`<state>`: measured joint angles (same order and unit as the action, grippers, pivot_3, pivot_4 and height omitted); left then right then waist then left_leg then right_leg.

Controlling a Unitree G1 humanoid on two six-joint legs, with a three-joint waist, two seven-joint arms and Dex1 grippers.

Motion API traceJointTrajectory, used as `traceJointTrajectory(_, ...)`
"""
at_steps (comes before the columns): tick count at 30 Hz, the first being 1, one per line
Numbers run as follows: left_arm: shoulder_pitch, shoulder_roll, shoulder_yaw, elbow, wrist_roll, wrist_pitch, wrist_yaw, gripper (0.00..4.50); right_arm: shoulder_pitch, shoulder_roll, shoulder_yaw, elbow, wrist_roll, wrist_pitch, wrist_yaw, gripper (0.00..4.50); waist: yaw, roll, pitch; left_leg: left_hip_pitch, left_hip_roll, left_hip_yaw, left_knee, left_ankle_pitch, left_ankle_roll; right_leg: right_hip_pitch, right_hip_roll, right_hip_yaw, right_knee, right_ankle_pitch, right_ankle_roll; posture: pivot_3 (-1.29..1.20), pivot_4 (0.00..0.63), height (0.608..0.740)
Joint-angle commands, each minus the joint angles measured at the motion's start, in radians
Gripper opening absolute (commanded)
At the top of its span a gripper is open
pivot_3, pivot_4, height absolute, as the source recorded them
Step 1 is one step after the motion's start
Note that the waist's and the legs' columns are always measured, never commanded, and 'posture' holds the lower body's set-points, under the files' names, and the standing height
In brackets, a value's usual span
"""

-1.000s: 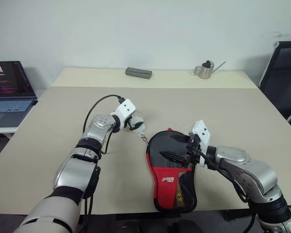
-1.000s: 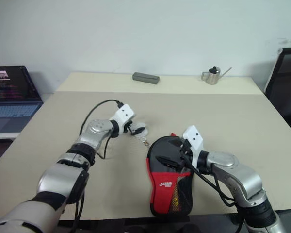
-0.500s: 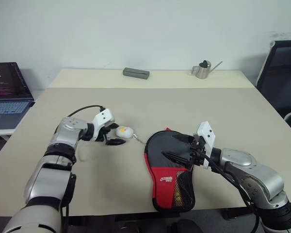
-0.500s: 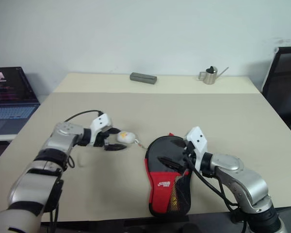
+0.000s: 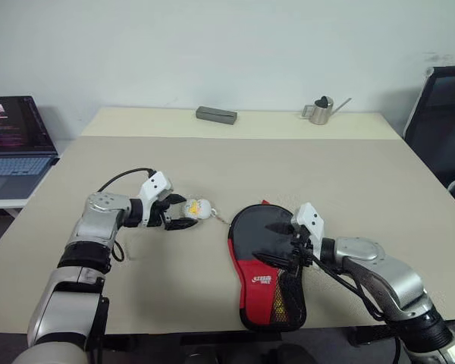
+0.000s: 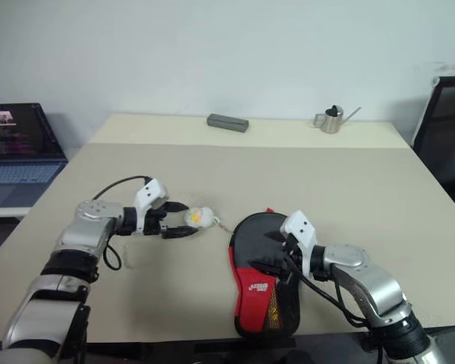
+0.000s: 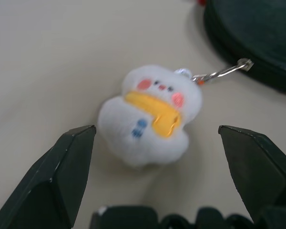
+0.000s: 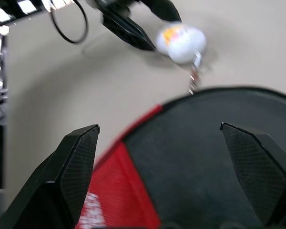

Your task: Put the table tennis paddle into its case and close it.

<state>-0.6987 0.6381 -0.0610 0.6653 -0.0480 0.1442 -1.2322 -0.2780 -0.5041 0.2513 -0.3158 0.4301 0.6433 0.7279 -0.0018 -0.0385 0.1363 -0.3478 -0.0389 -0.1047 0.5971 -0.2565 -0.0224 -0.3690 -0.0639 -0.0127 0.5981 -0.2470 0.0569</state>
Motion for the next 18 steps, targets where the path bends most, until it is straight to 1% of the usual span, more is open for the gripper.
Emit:
traceJointTrajectory(1,0.0,0.009,0.0,-0.042,-0.009,-0.006,0.005,4.5,-0.042,0.022,0.017,0.037,-0.049,-0.044,-0.002,4.47,0.0,0.0,0.0,0.0,0.0,0.0,0.0,0.0,0.0,0.0,0.0,0.0,0.0,0.0,0.0,0.0,0.15,0.74)
traceJointTrajectory(4,-0.002,0.015,-0.003,-0.033,-0.005,-0.011,0.008,4.5,-0.064,0.049,0.031,0.081,-0.08,-0.048,-0.011,4.47,-0.001,0.0,0.0,0.0,0.0,0.0,0.0,0.0,0.0,0.0,0.001,0.0,0.0,0.0,-0.001,0.0,0.15,0.74)
traceJointTrajectory(6,-0.002,0.018,-0.005,-0.031,-0.006,-0.011,0.008,4.5,-0.069,0.067,0.036,0.105,-0.093,-0.06,-0.006,4.47,-0.001,0.0,0.0,0.0,0.0,0.0,0.0,0.0,0.0,0.0,0.001,0.0,0.0,0.003,-0.005,0.0,0.15,0.74)
traceJointTrajectory(9,0.001,0.023,-0.008,-0.03,-0.002,-0.013,0.01,4.5,-0.071,0.093,0.04,0.151,-0.12,-0.09,-0.007,4.47,-0.001,0.0,0.0,0.0,0.0,0.0,0.0,0.0,0.0,0.0,0.001,0.0,0.0,0.003,-0.005,0.0,0.15,0.74)
traceJointTrajectory(11,0.005,0.024,-0.009,-0.031,-0.001,-0.015,0.014,4.5,-0.072,0.105,0.039,0.174,-0.12,-0.072,-0.005,4.47,-0.001,0.0,0.0,0.0,0.0,0.0,0.001,0.0,0.0,0.0,0.001,0.0,0.0,0.003,-0.005,0.0,0.15,0.74)
traceJointTrajectory(18,0.032,0.018,-0.02,-0.058,0.005,-0.02,0.028,4.5,-0.073,0.104,0.074,0.215,-0.184,-0.089,0.004,4.47,-0.001,0.0,0.0,0.0,0.0,0.0,0.002,0.0,0.0,-0.001,0.001,0.001,0.004,0.002,-0.006,0.0,0.15,0.74)
